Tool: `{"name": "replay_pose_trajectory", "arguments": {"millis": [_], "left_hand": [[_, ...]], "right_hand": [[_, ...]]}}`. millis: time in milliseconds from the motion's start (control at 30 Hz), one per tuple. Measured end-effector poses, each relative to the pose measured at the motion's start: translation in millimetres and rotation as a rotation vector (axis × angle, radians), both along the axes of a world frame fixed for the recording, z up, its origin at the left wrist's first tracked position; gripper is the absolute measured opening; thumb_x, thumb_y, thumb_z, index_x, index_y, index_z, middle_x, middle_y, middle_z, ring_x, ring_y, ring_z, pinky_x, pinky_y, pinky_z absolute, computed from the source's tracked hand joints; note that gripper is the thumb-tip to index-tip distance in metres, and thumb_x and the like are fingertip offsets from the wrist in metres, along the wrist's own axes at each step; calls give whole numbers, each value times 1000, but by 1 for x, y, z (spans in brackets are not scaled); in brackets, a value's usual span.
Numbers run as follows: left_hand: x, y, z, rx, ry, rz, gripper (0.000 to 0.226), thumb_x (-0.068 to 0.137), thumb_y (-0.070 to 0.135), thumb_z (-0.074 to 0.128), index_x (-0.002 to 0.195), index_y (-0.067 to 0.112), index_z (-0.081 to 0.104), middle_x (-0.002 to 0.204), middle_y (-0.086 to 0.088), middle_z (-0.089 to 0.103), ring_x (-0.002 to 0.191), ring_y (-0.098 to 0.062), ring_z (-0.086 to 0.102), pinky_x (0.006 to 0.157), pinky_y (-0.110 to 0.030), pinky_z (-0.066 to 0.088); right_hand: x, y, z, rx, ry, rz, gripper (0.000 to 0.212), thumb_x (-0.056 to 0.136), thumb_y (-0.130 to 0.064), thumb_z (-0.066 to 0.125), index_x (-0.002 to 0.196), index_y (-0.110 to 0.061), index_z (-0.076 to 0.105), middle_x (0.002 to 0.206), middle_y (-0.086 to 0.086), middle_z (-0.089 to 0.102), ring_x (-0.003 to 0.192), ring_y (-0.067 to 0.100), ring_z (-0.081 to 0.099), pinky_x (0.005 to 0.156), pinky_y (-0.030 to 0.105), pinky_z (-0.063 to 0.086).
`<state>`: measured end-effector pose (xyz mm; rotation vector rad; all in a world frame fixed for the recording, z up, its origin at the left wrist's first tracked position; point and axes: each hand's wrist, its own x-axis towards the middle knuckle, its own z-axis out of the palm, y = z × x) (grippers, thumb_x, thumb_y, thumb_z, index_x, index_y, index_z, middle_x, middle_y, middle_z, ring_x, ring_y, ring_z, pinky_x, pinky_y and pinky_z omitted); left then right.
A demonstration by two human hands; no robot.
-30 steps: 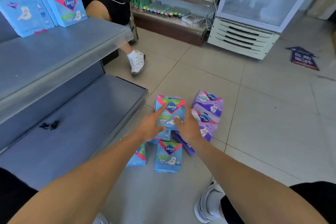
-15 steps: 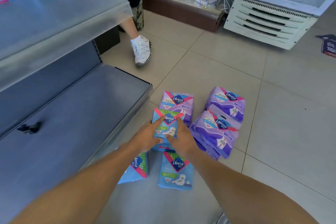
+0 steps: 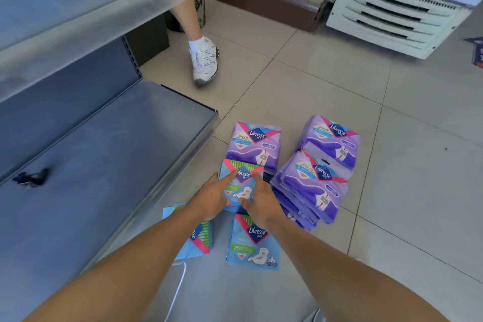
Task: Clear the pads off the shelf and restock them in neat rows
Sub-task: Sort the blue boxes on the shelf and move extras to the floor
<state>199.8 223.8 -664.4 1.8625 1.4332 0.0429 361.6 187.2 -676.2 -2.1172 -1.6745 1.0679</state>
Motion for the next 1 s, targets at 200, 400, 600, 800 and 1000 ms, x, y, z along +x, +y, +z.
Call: {"name": "replay_pose_trajectory", "arguments": {"millis": [200, 400, 600, 800, 1000], "left_hand": [[3, -5, 19, 87, 187, -62, 78, 95, 25, 60, 154, 37, 10, 159, -6, -2, 143, -24, 24, 108, -32, 38], [-1, -11, 37, 86, 393, -186, 90, 90, 44, 63, 153, 38, -1, 160, -10, -16, 148, -30, 2, 115, -42, 31], [-5, -11, 69, 79, 497, -244, 102, 83, 41, 70, 153, 37, -4, 159, -10, -23, 148, -31, -15, 118, -46, 22], [-25, -17, 140, 172, 572, -238, 98, 87, 39, 65, 155, 27, -5, 160, -11, -21, 148, -33, -14, 118, -44, 18], [-61, -36, 248, 315, 621, -152, 92, 90, 42, 57, 155, 29, -8, 161, -11, -18, 148, -35, -13, 119, -48, 16]], "right_hand": [[0, 0, 14, 21, -177, 109, 72, 95, -42, 53, 153, -23, 14, 154, 9, 26, 138, 27, 34, 105, 37, 42], [-9, -2, 43, 1, -301, 218, 69, 96, -45, 51, 152, -22, 18, 162, 9, 11, 147, 31, 15, 115, 41, 30], [-11, -5, 83, 43, -349, 267, 72, 95, -41, 55, 153, -22, 17, 162, 11, 7, 147, 35, 13, 115, 46, 29], [-23, -8, 144, 79, -434, 350, 65, 97, -44, 48, 151, -19, 22, 161, 13, 9, 147, 34, 12, 114, 47, 29], [-56, -17, 243, 252, -503, 394, 61, 95, -38, 49, 149, -19, 28, 155, 15, 21, 143, 34, 19, 110, 45, 33]]}}
